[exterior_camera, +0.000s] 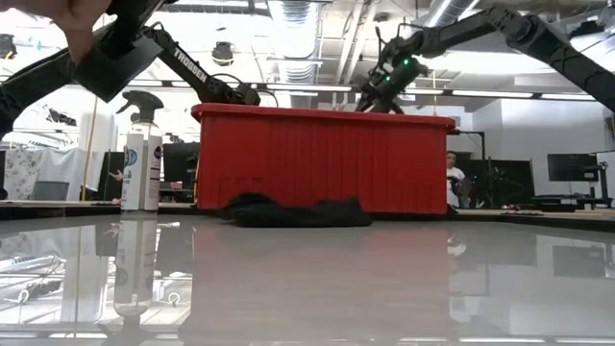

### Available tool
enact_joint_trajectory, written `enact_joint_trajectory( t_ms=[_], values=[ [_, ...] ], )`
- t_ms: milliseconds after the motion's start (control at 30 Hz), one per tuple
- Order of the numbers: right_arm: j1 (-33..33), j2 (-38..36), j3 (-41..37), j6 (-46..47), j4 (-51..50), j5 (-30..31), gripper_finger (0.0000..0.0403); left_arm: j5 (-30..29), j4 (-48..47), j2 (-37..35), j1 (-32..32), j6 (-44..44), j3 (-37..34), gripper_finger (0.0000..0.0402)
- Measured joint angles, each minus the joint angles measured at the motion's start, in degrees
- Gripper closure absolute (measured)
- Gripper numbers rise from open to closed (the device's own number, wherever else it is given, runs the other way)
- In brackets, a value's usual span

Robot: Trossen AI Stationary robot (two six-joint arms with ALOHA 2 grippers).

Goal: Fold Laundry from Bin
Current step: Put all the folded clothes into the red organizer bin

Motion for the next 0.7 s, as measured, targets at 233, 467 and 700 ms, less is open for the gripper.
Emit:
enact_joint_trajectory(
  t_ms=[233,467,700],
  values=[
    [0.48,-3.96,0.00,-5.10,-7.04,1.18,0.0207,-2.59,-3.84,-0.19,0.09,7.23,0.00,0.0072],
    [0.46,-5.84,0.00,-5.84,-11.00,1.08,0.0207,-10.05,-11.37,-0.47,0.17,8.72,0.00,0.0021],
    [0.40,-6.02,-0.02,-7.48,-13.81,0.96,0.0207,-14.83,-14.07,-5.15,0.06,10.22,-0.02,0.0019]
  ],
)
